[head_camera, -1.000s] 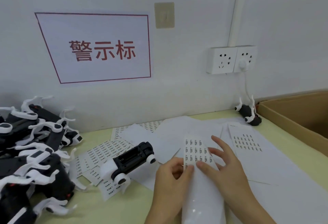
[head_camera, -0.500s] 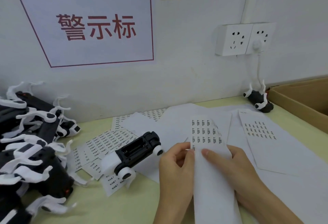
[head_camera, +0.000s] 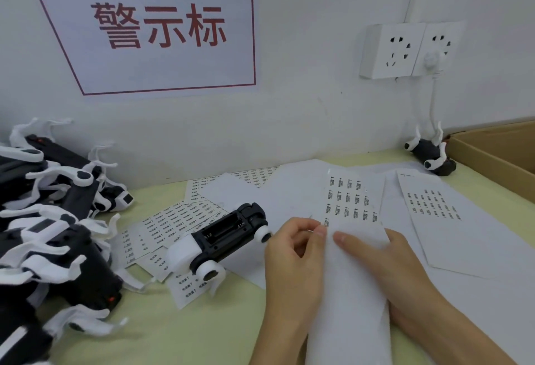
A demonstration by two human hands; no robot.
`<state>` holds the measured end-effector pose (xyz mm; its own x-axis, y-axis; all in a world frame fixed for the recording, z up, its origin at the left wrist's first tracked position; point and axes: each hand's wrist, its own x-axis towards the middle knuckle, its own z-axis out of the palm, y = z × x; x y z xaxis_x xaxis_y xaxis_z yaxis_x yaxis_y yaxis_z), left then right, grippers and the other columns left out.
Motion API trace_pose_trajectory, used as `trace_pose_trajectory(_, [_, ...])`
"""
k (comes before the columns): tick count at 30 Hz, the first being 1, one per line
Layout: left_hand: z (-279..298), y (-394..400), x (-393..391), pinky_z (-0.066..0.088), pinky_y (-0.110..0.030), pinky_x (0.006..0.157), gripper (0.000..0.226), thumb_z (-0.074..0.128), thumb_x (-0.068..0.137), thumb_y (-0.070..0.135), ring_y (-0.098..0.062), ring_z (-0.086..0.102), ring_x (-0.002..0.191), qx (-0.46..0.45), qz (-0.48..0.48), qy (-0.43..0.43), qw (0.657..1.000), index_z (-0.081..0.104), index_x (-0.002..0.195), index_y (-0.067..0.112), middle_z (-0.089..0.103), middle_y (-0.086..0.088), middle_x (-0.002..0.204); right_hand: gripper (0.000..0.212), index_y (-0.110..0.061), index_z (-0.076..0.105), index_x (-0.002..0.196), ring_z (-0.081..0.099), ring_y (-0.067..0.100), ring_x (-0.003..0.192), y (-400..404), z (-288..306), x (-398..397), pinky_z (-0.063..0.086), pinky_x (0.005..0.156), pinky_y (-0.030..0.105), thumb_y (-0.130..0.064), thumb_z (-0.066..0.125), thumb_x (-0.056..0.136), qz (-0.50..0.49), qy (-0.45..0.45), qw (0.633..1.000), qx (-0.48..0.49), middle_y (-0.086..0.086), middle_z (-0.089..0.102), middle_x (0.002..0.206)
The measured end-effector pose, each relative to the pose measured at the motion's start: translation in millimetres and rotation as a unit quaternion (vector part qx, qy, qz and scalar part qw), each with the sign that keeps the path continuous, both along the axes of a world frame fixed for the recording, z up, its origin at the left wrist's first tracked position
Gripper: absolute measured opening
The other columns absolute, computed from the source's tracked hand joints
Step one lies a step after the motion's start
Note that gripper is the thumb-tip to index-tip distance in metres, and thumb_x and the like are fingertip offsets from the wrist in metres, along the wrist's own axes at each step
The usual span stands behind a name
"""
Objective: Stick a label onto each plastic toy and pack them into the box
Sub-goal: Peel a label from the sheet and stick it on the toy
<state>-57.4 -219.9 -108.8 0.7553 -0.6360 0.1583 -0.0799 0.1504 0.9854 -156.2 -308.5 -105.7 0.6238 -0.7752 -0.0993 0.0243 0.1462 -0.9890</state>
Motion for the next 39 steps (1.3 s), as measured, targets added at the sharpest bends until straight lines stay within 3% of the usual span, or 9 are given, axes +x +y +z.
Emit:
trace_pose_trajectory(3, [-0.8,-0.6,-0.3,0.039,-0.010,0.055,0.021,0.062,0.096,0.011,0.001,0.052,0.058,0.001,0.002,-0.012,1.000,0.068,0.077,0.018,0.070,-0.002,0.069,0.016,-0.027,0.079,0.090,0.075,0.022,0.086,1.8,0.3,2.0,0.058,0.084,0.045,-0.022,0.080,0.075,-0.024,-0.001,1.000,-0.018,0.003,0.078,0.092])
trace_pose_trajectory(7, [-2.4,0.1,2.9,0.037,-0.012,0.053,0.022,0.061,0.097,0.010,-0.003,0.049,0.057,0.006,0.012,-0.033,0.999,0.065,0.076,0.015,0.069,-0.010,0.070,0.021,-0.041,0.076,0.084,0.075,0.015,0.078,5.3,1.9,4.7,0.057,0.069,0.032,-0.029,0.083,0.067,-0.028,-0.004,0.999,-0.036,-0.004,0.078,0.085])
trace_pose_trajectory(14, [-1.0,1.8,3.5,0.038,-0.011,0.056,0.020,0.063,0.095,0.009,-0.002,0.052,0.058,0.003,0.005,-0.031,0.999,0.068,0.076,0.013,0.069,-0.007,0.068,0.020,-0.036,0.077,0.083,0.076,0.017,0.075,3.2,0.1,8.0,0.058,0.070,0.036,-0.027,0.085,0.067,-0.051,0.011,0.998,-0.026,-0.002,0.078,0.082])
trace_pose_trajectory(19, [-2.6,0.3,-0.3,0.033,-0.014,0.051,0.015,0.065,0.094,0.009,-0.005,0.042,0.050,-0.013,0.025,-0.064,0.998,0.063,0.085,0.021,0.061,0.002,0.056,0.019,-0.038,0.077,0.081,0.075,0.016,0.072,3.7,1.7,8.5,0.057,0.065,0.031,-0.029,0.083,0.065,-0.055,0.014,0.998,-0.011,-0.003,0.077,0.079])
trace_pose_trajectory(22, [-4.2,-2.2,-0.4,0.042,-0.015,0.057,0.023,0.068,0.091,0.005,-0.010,0.056,0.058,-0.006,0.045,-0.106,0.993,0.064,0.081,0.026,0.066,0.004,0.064,0.012,-0.028,0.077,0.076,0.075,0.015,0.068,2.4,1.1,8.2,0.056,0.061,0.029,-0.028,0.084,0.065,-0.076,0.032,0.997,-0.007,-0.003,0.077,0.076])
trace_pose_trajectory(27, [-6.3,-1.9,-0.6,0.047,-0.012,0.062,0.024,0.070,0.089,0.005,-0.008,0.066,0.071,0.012,0.067,-0.138,0.988,0.069,0.078,0.026,0.071,0.012,0.072,0.018,-0.016,0.076,0.080,0.075,0.016,0.069,2.1,-1.2,7.9,0.056,0.063,0.031,-0.026,0.084,0.068,-0.071,0.042,0.997,-0.008,-0.001,0.077,0.076])
trace_pose_trajectory(31, [-4.2,-0.2,2.2,0.042,-0.009,0.058,0.015,0.071,0.090,0.011,-0.002,0.061,0.060,0.019,0.051,-0.059,0.997,0.071,0.084,0.025,0.073,0.006,0.068,0.012,-0.024,0.079,0.083,0.076,0.024,0.078,0.1,1.8,5.6,0.059,0.077,0.041,-0.024,0.083,0.071,-0.021,0.018,1.000,0.015,0.006,0.078,0.085])
trace_pose_trajectory(35, [-1.1,1.9,4.4,0.046,-0.013,0.055,0.016,0.070,0.091,0.017,-0.005,0.061,0.059,0.032,0.014,0.016,0.999,0.074,0.077,0.024,0.075,0.003,0.072,0.035,-0.005,0.076,0.097,0.072,0.039,0.094,-7.8,6.7,-1.9,0.056,0.088,0.049,-0.027,0.078,0.069,0.069,-0.025,0.993,0.089,0.021,0.074,0.101])
trace_pose_trajectory(39, [0.6,1.9,3.0,0.038,-0.014,0.047,0.024,0.062,0.097,0.020,-0.004,0.047,0.049,0.041,-0.017,0.030,0.999,0.073,0.076,0.021,0.063,0.010,0.058,0.038,0.001,0.073,0.104,0.068,0.042,0.103,-12.0,8.4,-5.5,0.053,0.095,0.049,-0.023,0.073,0.075,0.097,-0.041,0.986,0.132,0.025,0.071,0.109])
